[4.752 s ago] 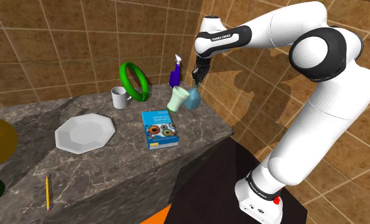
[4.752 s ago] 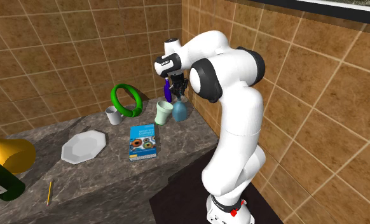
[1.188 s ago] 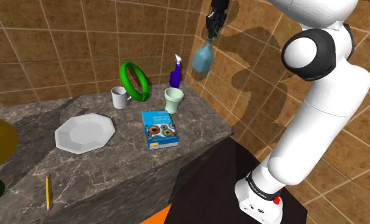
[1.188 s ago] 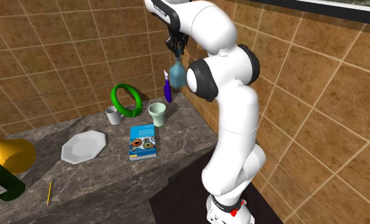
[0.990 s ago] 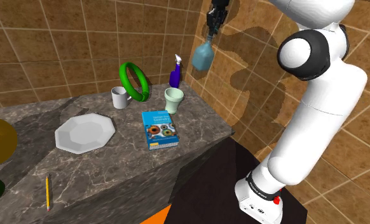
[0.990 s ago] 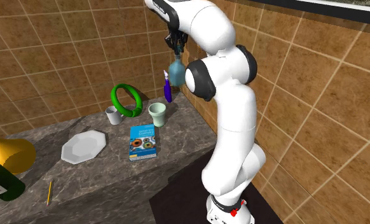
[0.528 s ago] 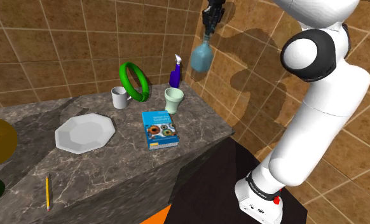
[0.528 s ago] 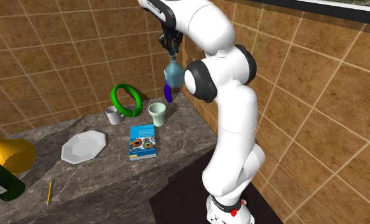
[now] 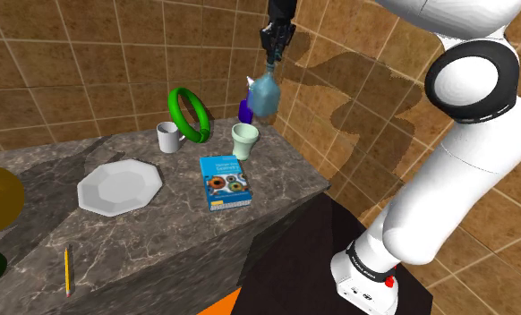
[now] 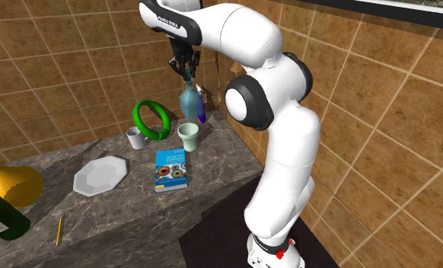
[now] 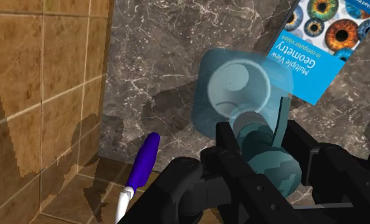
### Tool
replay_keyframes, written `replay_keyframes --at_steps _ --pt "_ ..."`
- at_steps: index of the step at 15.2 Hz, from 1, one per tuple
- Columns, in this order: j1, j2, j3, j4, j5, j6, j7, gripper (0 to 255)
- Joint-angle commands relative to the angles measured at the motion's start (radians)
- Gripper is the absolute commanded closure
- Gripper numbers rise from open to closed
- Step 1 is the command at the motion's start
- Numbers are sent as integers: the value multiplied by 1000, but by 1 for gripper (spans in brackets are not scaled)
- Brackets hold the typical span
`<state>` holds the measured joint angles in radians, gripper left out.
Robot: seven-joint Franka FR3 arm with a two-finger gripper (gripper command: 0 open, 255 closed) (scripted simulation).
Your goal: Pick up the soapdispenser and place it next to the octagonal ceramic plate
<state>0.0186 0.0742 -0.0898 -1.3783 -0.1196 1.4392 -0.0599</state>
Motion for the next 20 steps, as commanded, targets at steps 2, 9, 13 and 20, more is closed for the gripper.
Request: replay_keyframes --at_steps 2,9,13,20 --pt "35 -20 30 -67 -2 40 72 255" --pt "115 -18 102 -149 -1 105 233 255" --pt "161 6 141 -166 0 136 322 255" --pt "242 88 205 -144 -6 178 472 255"
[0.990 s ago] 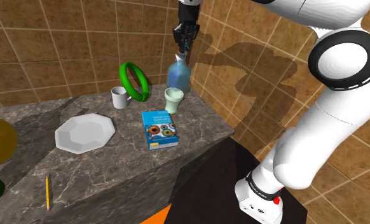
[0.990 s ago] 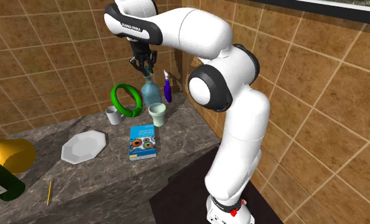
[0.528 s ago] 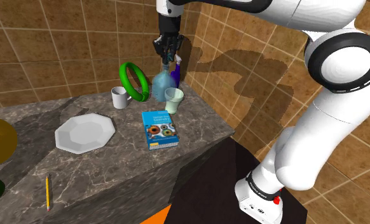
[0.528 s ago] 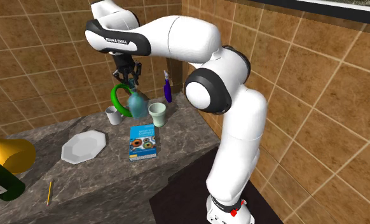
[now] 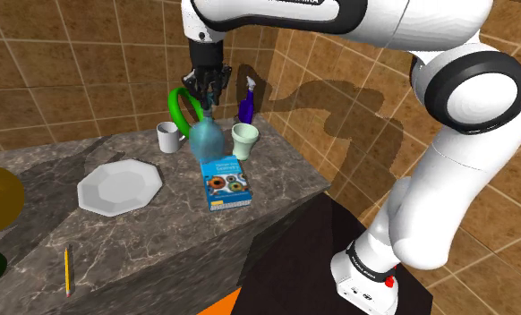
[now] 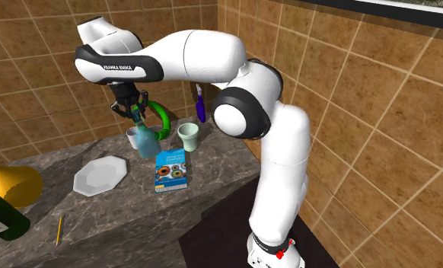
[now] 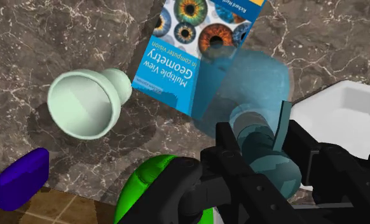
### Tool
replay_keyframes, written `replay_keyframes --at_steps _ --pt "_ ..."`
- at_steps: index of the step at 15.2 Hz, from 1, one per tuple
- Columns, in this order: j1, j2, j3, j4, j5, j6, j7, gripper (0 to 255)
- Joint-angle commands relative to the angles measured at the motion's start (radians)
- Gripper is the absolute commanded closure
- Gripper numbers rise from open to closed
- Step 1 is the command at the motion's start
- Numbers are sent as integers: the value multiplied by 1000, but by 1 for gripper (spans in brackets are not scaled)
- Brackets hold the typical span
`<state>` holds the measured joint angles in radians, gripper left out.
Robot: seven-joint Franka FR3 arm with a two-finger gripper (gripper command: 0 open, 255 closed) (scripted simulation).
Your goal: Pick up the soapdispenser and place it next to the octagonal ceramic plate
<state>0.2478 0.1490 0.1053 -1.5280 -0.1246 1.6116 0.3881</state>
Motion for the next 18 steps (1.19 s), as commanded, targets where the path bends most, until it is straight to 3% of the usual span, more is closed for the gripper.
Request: replay_keyframes --at_steps 1,12,18 --pt "25 28 18 14 -3 10 45 255" --pt "174 266 85 217 -42 18 257 255" --pt "169 264 84 133 -43 100 265 255"
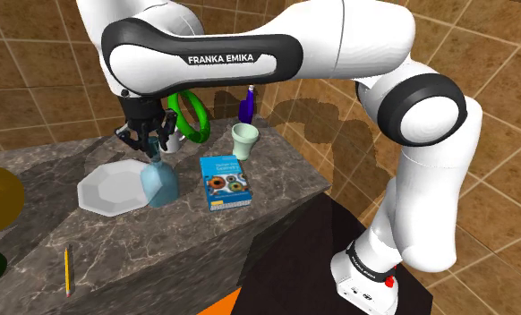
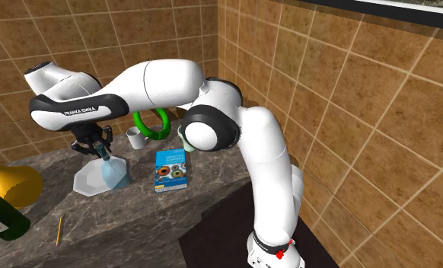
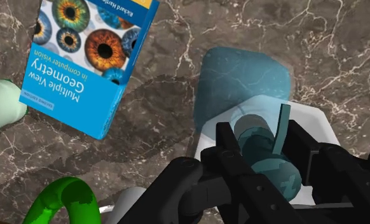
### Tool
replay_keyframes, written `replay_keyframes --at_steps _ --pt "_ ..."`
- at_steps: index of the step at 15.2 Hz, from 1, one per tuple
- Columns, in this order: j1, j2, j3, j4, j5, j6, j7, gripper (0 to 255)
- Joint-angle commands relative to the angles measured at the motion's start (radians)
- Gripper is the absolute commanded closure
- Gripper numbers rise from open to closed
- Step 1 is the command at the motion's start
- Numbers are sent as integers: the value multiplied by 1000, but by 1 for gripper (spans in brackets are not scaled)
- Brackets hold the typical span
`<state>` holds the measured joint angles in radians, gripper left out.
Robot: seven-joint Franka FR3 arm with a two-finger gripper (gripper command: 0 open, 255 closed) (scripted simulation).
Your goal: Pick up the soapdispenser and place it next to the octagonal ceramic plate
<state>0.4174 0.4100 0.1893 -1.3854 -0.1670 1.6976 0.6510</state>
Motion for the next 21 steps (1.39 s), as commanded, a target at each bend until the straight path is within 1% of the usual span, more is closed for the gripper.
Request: replay_keyframes --at_steps 1,8,15,16,21 --pt "-1 3 0 -22 -1 27 4 255" --pt "-4 13 -2 -98 -5 111 13 255" --pt "-4 13 -2 -97 -6 111 13 255" --pt "-4 14 -2 -97 -6 111 13 0" --pt "-4 14 -2 -97 -6 111 13 0"
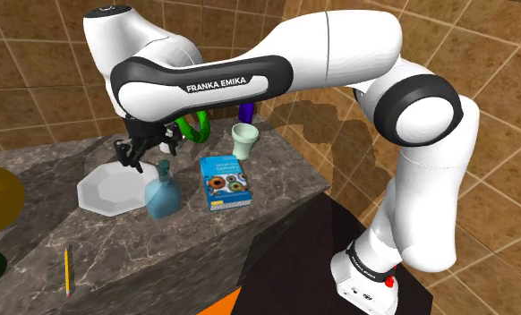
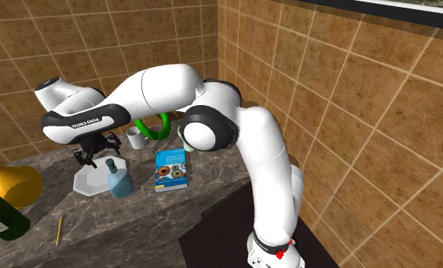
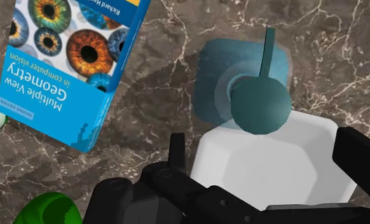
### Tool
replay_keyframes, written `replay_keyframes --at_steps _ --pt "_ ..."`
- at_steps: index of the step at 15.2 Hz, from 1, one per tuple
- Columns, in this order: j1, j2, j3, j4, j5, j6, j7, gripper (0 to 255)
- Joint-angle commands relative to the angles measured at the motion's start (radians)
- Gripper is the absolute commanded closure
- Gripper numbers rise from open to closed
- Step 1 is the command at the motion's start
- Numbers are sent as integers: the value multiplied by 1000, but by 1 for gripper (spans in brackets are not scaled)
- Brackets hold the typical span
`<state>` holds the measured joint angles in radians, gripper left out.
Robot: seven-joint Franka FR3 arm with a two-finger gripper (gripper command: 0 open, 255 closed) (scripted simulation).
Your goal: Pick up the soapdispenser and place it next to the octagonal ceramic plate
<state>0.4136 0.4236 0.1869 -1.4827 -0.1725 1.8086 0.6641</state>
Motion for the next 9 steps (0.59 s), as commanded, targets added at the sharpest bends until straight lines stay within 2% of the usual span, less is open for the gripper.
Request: replay_keyframes --at_steps 1,4,9 --pt "3 -1 1 32 1 -33 -2 0" --pt "13 6 4 135 3 -129 -6 0" --pt "13 6 4 135 3 -129 -6 0"
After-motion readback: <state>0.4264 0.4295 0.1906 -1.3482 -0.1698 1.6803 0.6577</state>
